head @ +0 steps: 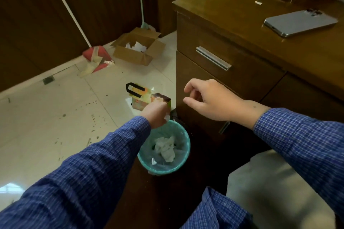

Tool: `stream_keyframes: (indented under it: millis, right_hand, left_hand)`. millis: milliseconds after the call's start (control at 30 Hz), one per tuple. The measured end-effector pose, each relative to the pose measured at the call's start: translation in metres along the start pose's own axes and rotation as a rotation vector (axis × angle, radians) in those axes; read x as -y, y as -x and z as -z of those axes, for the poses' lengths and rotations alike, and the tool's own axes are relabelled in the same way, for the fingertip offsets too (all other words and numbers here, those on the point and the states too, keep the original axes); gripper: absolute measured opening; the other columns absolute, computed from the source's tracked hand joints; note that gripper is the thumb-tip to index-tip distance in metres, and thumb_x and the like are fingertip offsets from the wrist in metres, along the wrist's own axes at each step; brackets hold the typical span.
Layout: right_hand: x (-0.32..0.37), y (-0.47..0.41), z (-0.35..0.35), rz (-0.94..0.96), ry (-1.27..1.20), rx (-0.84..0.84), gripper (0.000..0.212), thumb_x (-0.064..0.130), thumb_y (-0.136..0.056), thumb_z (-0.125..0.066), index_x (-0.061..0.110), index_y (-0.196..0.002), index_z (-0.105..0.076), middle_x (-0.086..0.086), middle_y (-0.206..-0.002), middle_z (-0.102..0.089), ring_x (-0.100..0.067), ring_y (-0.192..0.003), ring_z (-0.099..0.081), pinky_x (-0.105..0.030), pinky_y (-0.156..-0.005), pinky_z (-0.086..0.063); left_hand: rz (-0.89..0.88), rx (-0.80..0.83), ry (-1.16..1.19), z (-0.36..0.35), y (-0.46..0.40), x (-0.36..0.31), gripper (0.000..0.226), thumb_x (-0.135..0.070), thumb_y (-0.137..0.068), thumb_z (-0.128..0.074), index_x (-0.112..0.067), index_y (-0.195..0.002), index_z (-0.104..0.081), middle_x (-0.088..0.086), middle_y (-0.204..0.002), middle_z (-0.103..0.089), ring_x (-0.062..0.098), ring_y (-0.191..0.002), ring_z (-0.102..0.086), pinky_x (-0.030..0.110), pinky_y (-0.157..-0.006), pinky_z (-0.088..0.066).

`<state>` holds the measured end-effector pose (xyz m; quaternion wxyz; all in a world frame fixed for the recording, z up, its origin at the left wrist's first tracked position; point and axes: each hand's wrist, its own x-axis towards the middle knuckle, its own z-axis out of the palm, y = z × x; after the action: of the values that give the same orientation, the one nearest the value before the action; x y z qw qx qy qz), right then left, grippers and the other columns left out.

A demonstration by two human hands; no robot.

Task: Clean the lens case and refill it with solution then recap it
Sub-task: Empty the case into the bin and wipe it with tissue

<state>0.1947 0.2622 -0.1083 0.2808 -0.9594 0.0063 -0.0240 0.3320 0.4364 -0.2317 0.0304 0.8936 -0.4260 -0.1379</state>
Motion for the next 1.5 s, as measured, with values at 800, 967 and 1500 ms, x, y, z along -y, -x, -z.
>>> stream_keyframes:
  millis: [800, 967, 1500]
  right_hand:
    - [0.007, 0.068, 0.114, 0.015, -0.096, -0.247, 0.022, 0.029, -0.094, -0.072, 0.024, -0.114, -0.064, 0.013, -0.093, -0.069, -0.007, -0.080, -0.067, -0.023, -0.072, -0.058]
    - [-0.020, 0.135, 0.187, -0.091, -0.172, -0.421, 0.028, 0.025, -0.092, -0.076, 0.019, -0.117, -0.065, 0.006, -0.099, -0.072, -0.010, -0.086, -0.069, -0.017, -0.074, -0.055]
    - [-0.129, 0.392, 0.282, -0.433, -0.254, -0.918, 0.057, 0.049, -0.070, -0.085, 0.027, -0.118, -0.062, 0.012, -0.106, -0.070, -0.002, -0.088, -0.071, -0.013, -0.071, -0.055]
  left_hand:
    - [-0.148, -0.270, 0.812, 0.164, 0.014, -0.082, 0.022, -0.018, -0.074, -0.092, -0.018, -0.091, -0.079, 0.001, -0.087, -0.081, 0.014, -0.082, -0.079, 0.022, -0.073, -0.063]
    - [-0.413, -0.281, 1.211, 0.214, 0.013, -0.179, 0.046, -0.032, -0.072, -0.091, -0.020, -0.114, -0.075, 0.010, -0.104, -0.080, 0.027, -0.101, -0.078, 0.033, -0.087, -0.062]
    - [-0.673, 0.266, 1.277, 0.194, -0.025, -0.546, 0.033, -0.001, -0.084, -0.079, -0.012, -0.115, -0.071, 0.013, -0.106, -0.079, 0.025, -0.098, -0.077, 0.029, -0.081, -0.063]
